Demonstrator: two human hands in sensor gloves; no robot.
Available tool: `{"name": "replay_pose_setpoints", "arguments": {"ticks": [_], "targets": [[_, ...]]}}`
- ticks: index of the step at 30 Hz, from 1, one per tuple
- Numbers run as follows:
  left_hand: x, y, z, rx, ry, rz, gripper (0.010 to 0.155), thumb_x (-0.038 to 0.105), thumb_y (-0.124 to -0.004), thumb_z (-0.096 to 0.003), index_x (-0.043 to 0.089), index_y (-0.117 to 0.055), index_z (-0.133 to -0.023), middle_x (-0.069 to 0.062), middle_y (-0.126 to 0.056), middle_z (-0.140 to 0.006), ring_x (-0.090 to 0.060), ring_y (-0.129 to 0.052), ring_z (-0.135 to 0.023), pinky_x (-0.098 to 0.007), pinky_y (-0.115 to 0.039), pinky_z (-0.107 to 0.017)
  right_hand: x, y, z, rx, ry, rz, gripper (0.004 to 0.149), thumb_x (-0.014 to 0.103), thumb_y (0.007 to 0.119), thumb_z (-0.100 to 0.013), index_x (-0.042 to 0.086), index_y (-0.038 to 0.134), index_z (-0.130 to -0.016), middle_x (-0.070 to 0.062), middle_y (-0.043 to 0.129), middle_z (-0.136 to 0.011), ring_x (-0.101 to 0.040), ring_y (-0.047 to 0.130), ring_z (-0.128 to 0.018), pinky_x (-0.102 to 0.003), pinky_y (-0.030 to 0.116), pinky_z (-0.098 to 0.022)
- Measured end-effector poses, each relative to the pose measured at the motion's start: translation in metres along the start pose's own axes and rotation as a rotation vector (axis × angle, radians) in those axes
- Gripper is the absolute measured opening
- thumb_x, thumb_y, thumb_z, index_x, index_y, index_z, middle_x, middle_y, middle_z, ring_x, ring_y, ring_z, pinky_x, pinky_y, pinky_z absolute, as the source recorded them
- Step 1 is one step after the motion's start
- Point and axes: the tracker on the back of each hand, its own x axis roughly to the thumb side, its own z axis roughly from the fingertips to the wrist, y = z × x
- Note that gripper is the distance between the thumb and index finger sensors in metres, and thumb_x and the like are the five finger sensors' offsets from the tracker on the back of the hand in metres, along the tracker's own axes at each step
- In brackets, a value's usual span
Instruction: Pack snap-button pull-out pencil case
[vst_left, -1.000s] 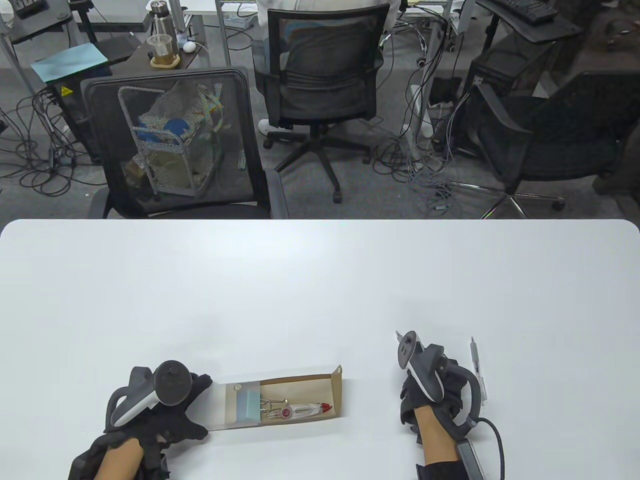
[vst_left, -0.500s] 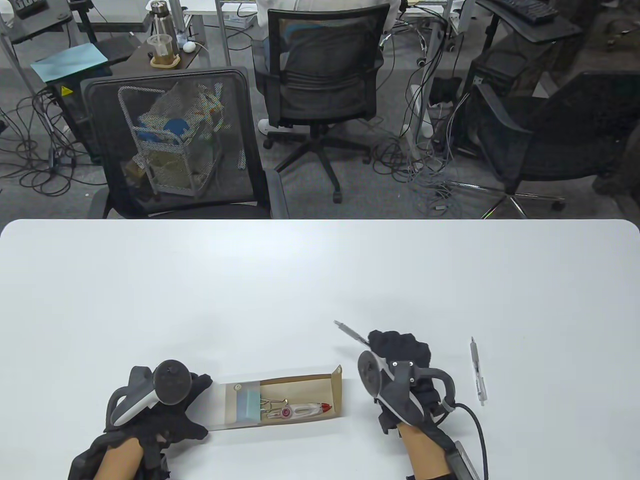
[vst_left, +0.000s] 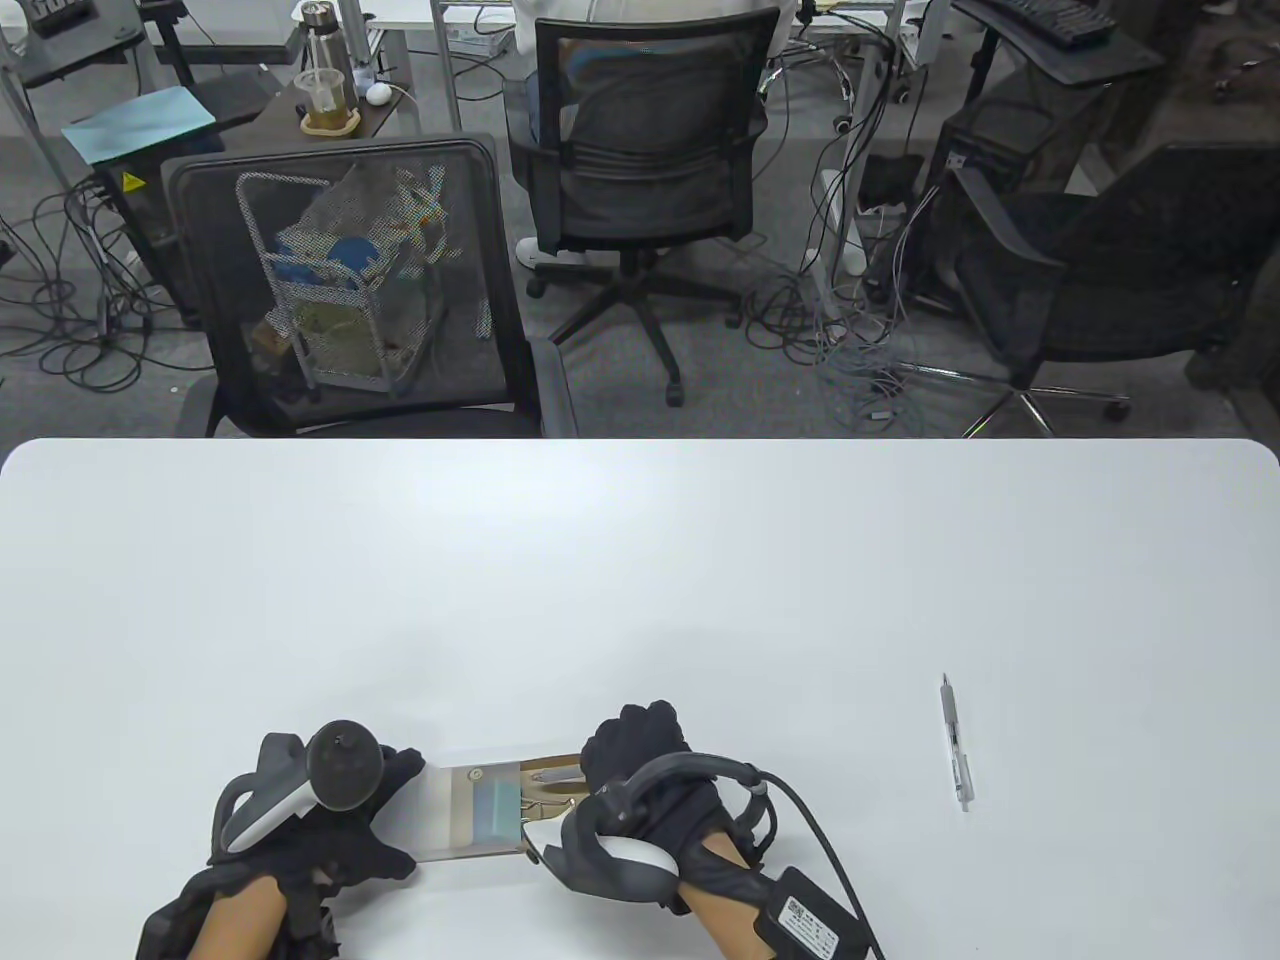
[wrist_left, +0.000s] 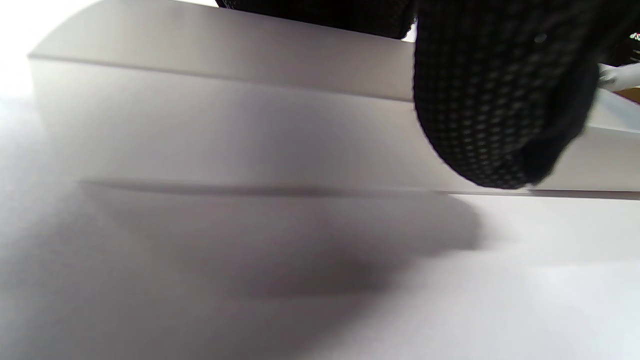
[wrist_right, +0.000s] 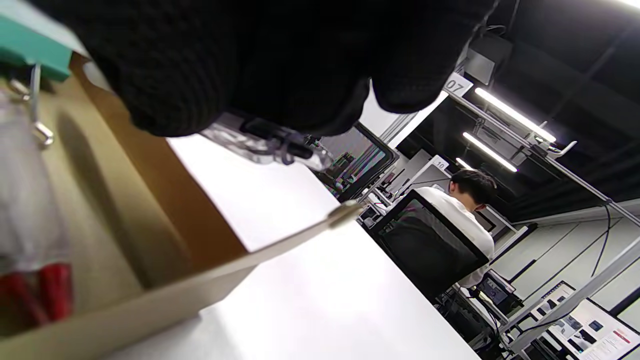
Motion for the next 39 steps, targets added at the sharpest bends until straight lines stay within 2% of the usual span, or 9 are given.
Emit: {"name": "replay_pose_setpoints", "arguments": {"ticks": [9,20,22,24,28,30,32,34,39], "targets": [[0.000,0.000,0.000,-0.003,0.001,0.007,0.097,0.053,-0.101,-0.0227,0.044,-0.056,-0.108,0.012,-0.057,-0.118,-0.024,-0.060,-0.115,-0.064,-0.035,-0.085,0.006,0.012,-0.008,0.019,0.000,-0.043,0.047,0.048,0.088,-0.032,0.043,0.083,-0.078,0.020,0.098,-0.076,-0.004,0.096,-0.067,-0.033,0.082,-0.061],[0.000,0.000,0.000,-0.004,0.000,0.008,0.097,0.053,-0.101,-0.0226,0.045,-0.055,-0.108,0.012,-0.056,-0.118,-0.024,-0.060,-0.115,-0.064,-0.035,-0.085,0.004,0.010,-0.008,-0.004,0.018,-0.070,0.046,0.051,0.091,-0.030,0.044,0.085,-0.075,0.020,0.100,-0.073,-0.004,0.097,-0.064,-0.032,0.083,-0.060],[-0.001,-0.001,0.000,-0.004,0.000,0.009,0.097,0.053,-0.101,-0.0226,0.045,-0.055,-0.108,0.012,-0.057,-0.118,-0.024,-0.060,-0.115,-0.064,-0.035,-0.085,-0.002,0.010,-0.007,0.014,0.028,-0.119,0.048,0.053,0.090,-0.030,0.045,0.084,-0.077,0.021,0.098,-0.076,-0.003,0.097,-0.067,-0.032,0.083,-0.060],[0.000,-0.001,0.000,-0.003,0.000,0.009,0.097,0.053,-0.101,-0.0227,0.045,-0.055,-0.108,0.012,-0.057,-0.118,-0.024,-0.060,-0.115,-0.064,-0.035,-0.085,-0.017,0.010,-0.004,0.037,0.062,-0.241,0.051,0.054,0.089,-0.031,0.045,0.081,-0.080,0.020,0.096,-0.081,-0.005,0.095,-0.070,-0.033,0.081,-0.061],[-0.001,-0.001,0.000,-0.005,-0.001,0.010,0.097,0.054,-0.101,-0.0229,0.044,-0.055,-0.108,0.012,-0.056,-0.118,-0.024,-0.060,-0.115,-0.064,-0.035,-0.085,-0.071,0.011,0.015,-0.044,0.268,-0.575,0.053,0.055,0.087,-0.033,0.045,0.079,-0.084,0.018,0.093,-0.086,-0.007,0.093,-0.074,-0.034,0.080,-0.062],[-0.001,-0.001,0.000,-0.005,-0.001,0.011,0.097,0.053,-0.101,-0.0228,0.044,-0.055,-0.108,0.012,-0.056,-0.118,-0.024,-0.060,-0.115,-0.064,-0.035,-0.085,-0.100,0.017,0.026,-0.088,0.390,-0.673,0.055,0.056,0.086,-0.034,0.044,0.077,-0.087,0.015,0.091,-0.088,-0.008,0.092,-0.075,-0.035,0.079,-0.062],[-0.001,-0.001,0.000,-0.004,-0.001,0.010,0.097,0.054,-0.101,-0.0228,0.045,-0.055,-0.108,0.012,-0.056,-0.118,-0.024,-0.060,-0.115,-0.064,-0.035,-0.085,-0.127,0.029,0.037,-0.096,0.521,-0.697,0.057,0.057,0.085,-0.034,0.043,0.075,-0.089,0.014,0.090,-0.091,-0.010,0.091,-0.077,-0.036,0.079,-0.062],[-0.001,-0.001,0.000,-0.004,0.000,0.009,0.097,0.053,-0.101,-0.0228,0.044,-0.055,-0.108,0.012,-0.056,-0.118,-0.024,-0.060,-0.115,-0.064,-0.035,-0.085,-0.152,0.046,0.048,-0.057,0.661,-0.682,0.061,0.059,0.084,-0.035,0.042,0.072,-0.093,0.012,0.087,-0.094,-0.011,0.089,-0.078,-0.037,0.078,-0.062],[-0.001,-0.001,-0.001,-0.005,0.000,0.009,0.097,0.053,-0.101,-0.0227,0.044,-0.055,-0.108,0.012,-0.056,-0.118,-0.024,-0.060,-0.115,-0.064,-0.035,-0.085,-0.198,0.105,0.078,0.119,0.980,-0.573,0.066,0.060,0.085,-0.034,0.039,0.070,-0.095,0.008,0.085,-0.096,-0.014,0.088,-0.079,-0.038,0.077,-0.062]]}}
